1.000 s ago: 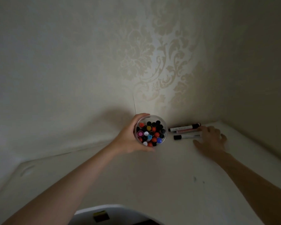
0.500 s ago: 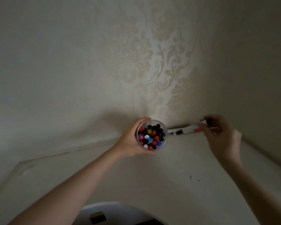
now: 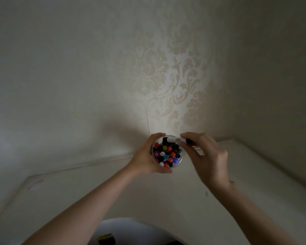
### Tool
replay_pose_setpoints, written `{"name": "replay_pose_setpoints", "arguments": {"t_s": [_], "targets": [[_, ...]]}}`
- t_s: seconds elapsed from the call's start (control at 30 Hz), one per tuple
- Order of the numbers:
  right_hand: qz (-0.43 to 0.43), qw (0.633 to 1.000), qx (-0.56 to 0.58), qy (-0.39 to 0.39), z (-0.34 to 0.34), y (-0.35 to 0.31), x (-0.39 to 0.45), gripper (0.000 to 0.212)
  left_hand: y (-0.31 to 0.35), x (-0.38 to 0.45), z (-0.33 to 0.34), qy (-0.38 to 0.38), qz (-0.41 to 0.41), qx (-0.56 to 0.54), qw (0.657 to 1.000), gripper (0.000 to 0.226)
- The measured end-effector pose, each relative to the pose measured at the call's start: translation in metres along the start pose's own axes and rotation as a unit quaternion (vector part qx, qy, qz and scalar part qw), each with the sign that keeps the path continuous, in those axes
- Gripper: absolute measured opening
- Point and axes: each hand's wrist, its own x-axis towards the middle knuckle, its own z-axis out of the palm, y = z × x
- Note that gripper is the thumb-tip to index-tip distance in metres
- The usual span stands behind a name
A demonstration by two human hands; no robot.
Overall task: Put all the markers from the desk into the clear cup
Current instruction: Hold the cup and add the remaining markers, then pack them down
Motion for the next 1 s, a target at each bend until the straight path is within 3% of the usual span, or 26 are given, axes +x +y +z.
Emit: {"name": "replay_pose_setpoints", "arguments": {"t_s": [0.23,0.4,0.6,0.77,0.9,1.0], "targets": [[-0.04,0.999,-0.016,0.009,0.016,0.009,0.017,0.018,-0.004,-0.002,-0.003,0.017,-0.004,-0.013,1.0,0.104],[-0.086,0.994,-0.056,-0.03,0.02,0.012,0.004,0.014,-0.004,-0.004,-0.005,0.019,-0.004,-0.022,1.0,0.104],[0.011,0.991,-0.074,-0.114,0.043,0.017,0.0,0.03,0.004,-0.004,0.0,-0.024,-0.014,-0.005,1.0,0.108],[0.009,0.982,-0.178,-0.066,0.05,0.021,0.0,0.011,0.007,-0.004,-0.002,-0.025,-0.022,-0.011,0.999,0.107],[0.005,0.976,-0.195,-0.094,0.044,0.032,-0.008,0.022,0.009,-0.002,-0.004,-0.028,-0.02,-0.019,0.999,0.103],[0.09,0.983,-0.152,-0.056,0.016,0.066,-0.021,0.03,0.009,0.0,-0.007,-0.021,-0.027,-0.029,0.999,0.101]]}}
